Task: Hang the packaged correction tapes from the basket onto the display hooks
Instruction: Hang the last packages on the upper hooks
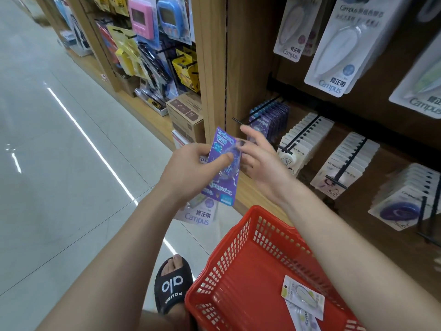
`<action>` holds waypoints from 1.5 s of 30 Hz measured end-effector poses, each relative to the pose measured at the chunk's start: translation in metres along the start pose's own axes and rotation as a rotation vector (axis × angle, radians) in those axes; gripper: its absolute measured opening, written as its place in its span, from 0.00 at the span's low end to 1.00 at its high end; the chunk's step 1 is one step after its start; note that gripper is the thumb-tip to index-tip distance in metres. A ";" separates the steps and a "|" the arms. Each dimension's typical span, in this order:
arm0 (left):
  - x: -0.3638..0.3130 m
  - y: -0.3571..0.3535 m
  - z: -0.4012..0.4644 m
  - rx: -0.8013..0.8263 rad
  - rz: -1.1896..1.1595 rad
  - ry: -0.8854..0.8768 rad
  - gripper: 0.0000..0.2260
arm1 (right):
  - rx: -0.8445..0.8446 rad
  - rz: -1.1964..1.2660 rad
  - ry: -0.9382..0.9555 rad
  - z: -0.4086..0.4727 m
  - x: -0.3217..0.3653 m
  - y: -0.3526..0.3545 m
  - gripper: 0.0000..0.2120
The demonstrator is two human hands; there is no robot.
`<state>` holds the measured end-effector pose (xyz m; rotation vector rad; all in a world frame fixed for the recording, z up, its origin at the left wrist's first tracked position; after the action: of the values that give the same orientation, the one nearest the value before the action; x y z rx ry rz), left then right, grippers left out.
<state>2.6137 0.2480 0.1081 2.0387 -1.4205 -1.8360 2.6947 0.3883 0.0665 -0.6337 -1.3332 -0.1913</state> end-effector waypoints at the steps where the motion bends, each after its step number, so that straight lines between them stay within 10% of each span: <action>1: 0.000 -0.003 -0.001 0.051 0.026 -0.007 0.14 | 0.090 -0.039 -0.003 -0.002 0.008 -0.004 0.24; 5: 0.001 -0.009 -0.007 0.189 0.086 -0.005 0.23 | 0.258 -0.157 -0.058 -0.013 0.018 -0.004 0.20; 16: 0.007 -0.003 -0.007 0.174 -0.045 -0.020 0.07 | -0.338 0.232 -0.114 -0.042 -0.013 0.035 0.08; 28: 0.005 0.011 -0.007 -0.051 0.043 -0.020 0.16 | 0.437 -0.376 -0.191 -0.055 0.005 0.013 0.16; 36: 0.000 0.019 0.001 -0.263 0.056 0.011 0.05 | -0.220 -0.243 -0.162 0.000 -0.056 0.067 0.11; 45: -0.013 0.001 0.011 -0.142 -0.075 -0.065 0.12 | -0.378 -0.304 -0.095 0.055 -0.083 0.063 0.11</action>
<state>2.6064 0.2615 0.1155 2.0073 -1.2044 -1.9867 2.6583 0.4510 -0.0262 -0.7599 -1.4956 -0.6789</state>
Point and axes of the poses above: each hand's wrist, its own z-axis towards the middle knuckle, its own y-axis out of the back of the hand, x = y × z, the point moved 8 cm from there along z, towards the middle knuckle, and after that the axes turned 15 degrees about y, right-handed, at the moved point
